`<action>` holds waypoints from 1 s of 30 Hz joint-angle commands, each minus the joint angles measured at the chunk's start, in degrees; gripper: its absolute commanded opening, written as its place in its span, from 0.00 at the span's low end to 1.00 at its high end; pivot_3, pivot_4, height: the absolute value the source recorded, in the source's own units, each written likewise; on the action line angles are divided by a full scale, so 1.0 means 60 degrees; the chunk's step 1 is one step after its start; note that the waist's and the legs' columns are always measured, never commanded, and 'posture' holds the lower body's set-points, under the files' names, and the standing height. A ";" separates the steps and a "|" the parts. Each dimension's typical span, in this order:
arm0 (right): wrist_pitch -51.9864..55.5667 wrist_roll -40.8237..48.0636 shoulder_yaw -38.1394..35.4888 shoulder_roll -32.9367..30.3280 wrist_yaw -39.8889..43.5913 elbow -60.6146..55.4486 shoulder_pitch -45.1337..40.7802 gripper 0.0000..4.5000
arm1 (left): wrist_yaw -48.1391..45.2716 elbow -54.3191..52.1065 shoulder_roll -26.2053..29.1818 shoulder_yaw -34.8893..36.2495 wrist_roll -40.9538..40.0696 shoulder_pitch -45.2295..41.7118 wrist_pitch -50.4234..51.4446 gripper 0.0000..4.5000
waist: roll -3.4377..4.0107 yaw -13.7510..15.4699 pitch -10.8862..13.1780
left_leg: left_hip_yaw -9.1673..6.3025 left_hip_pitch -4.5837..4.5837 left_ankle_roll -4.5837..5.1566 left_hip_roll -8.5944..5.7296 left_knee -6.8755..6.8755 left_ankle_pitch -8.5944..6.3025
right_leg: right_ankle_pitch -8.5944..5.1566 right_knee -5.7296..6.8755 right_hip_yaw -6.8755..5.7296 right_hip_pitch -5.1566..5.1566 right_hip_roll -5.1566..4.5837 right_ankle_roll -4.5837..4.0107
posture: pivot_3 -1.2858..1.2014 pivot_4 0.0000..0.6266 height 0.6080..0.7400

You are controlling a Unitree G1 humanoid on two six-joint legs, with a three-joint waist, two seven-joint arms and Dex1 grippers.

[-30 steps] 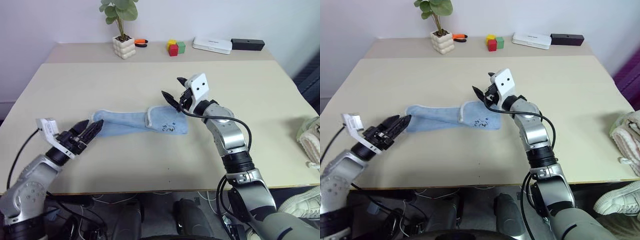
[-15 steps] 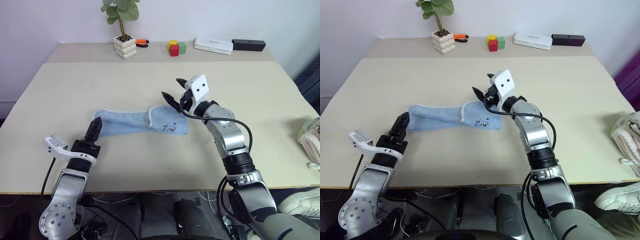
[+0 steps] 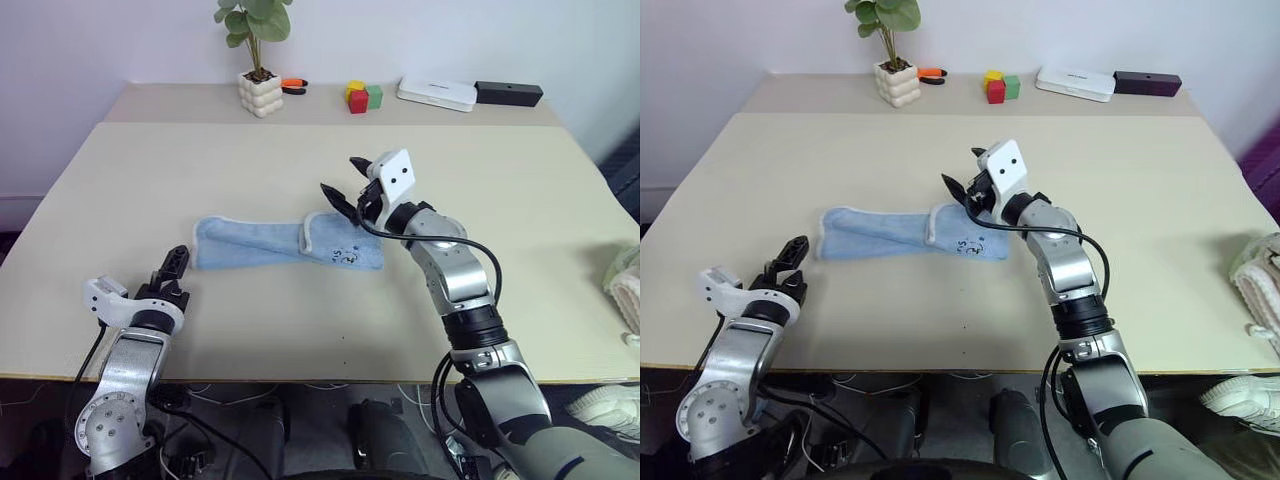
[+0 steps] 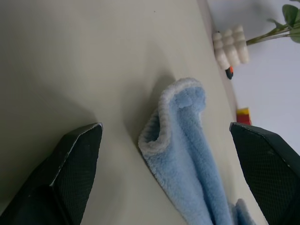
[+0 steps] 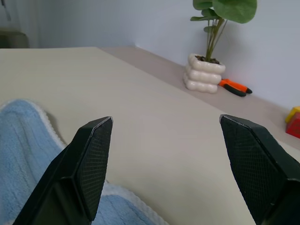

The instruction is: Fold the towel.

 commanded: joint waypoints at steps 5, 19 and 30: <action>-0.0115 0.0093 0.0047 0.0111 -0.0014 -0.0423 -0.0190 0.83 | -0.0040 0.0196 -0.0012 -0.0491 -0.0753 -0.0151 0.0156 1.00 | 0.0000 0.0001 0.0000 | 0.0000 0.0000 0.0000 0.0000 0.0000 0.0000 | -0.0002 -0.0001 0.0000 0.0000 0.0000 -0.0004 | 0.52 0.24 1.00; -0.0082 0.0085 0.0070 0.0065 -0.0032 -0.0446 -0.0174 0.84 | 0.1094 0.0552 0.0064 -0.1105 -0.0826 -0.1707 0.0140 0.81 | -0.0001 -0.0031 0.0000 | -0.0003 -0.0007 -0.0002 -0.0002 -0.0014 0.0001 | 0.0015 -0.0029 -0.0002 -0.0004 0.0002 0.0024 | 0.52 0.24 1.00; -0.0131 0.0095 -0.0008 -0.0118 -0.0032 -0.0367 -0.0106 0.84 | 0.0902 0.0340 0.0082 -0.0779 -0.0515 -0.1324 -0.0517 0.01 | -0.0001 -0.0018 0.0000 | -0.0003 -0.0012 -0.0002 -0.0002 -0.0013 0.0001 | 0.0014 -0.0049 -0.0002 0.0002 0.0002 0.0018 | 0.52 0.24 1.00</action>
